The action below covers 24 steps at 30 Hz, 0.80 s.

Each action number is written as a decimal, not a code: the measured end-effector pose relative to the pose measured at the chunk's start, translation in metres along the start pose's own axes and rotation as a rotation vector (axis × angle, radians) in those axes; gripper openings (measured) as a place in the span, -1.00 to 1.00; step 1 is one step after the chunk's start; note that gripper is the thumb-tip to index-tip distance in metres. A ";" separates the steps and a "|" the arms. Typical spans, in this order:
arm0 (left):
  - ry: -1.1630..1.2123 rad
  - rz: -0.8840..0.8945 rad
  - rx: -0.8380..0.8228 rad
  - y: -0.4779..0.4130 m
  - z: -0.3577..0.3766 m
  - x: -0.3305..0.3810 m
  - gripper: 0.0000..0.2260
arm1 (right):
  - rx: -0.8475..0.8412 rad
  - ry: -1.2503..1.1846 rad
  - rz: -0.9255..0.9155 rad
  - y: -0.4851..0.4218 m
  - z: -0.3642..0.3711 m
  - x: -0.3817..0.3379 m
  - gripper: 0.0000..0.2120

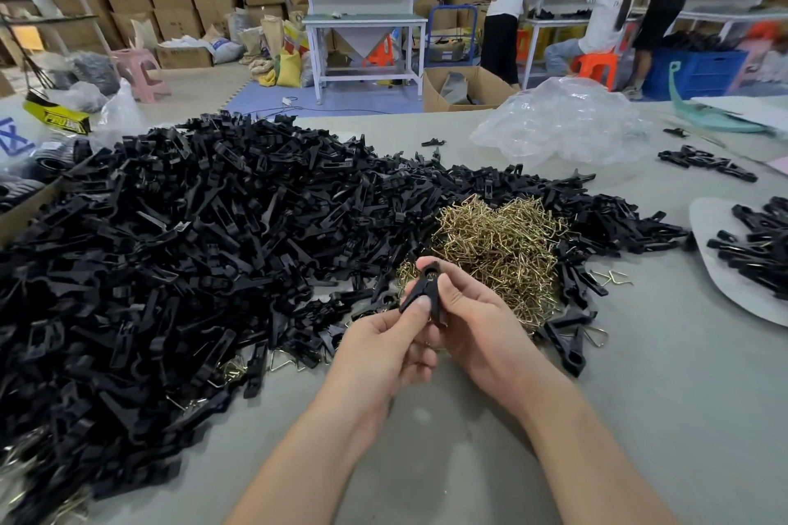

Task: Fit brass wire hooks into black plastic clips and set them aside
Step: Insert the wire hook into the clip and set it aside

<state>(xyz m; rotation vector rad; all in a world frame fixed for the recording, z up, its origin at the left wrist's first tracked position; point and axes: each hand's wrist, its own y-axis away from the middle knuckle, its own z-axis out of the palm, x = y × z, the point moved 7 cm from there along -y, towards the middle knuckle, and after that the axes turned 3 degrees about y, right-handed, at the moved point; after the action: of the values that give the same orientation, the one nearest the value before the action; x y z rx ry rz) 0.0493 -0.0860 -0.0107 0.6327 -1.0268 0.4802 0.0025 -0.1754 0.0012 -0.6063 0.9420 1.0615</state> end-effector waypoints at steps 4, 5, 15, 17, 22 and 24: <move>0.215 -0.027 -0.106 0.001 0.004 0.000 -0.81 | 0.065 -0.003 -0.007 -0.001 -0.004 0.000 -0.74; 0.228 -0.004 -0.148 0.002 0.008 0.001 -0.78 | 0.081 -0.042 -0.001 0.000 -0.006 0.000 -0.72; -0.620 0.478 0.059 0.011 0.022 0.005 -0.86 | 0.340 -0.267 -0.023 0.003 -0.004 0.009 -0.80; -0.710 0.512 0.094 0.009 0.023 0.005 -0.77 | 0.369 -0.302 -0.053 0.003 -0.005 0.011 -0.80; -0.805 0.525 0.107 0.011 0.026 0.002 -0.66 | 0.462 -0.211 -0.056 0.004 -0.008 0.014 -0.76; -0.757 0.491 0.095 0.009 0.024 0.000 -0.63 | 0.479 -0.198 -0.066 0.005 -0.008 0.014 -0.72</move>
<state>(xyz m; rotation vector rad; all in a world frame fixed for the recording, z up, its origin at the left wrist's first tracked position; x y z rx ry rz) 0.0281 -0.0962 0.0005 0.6597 -1.9086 0.7434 -0.0023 -0.1737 -0.0152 -0.1314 0.9509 0.7812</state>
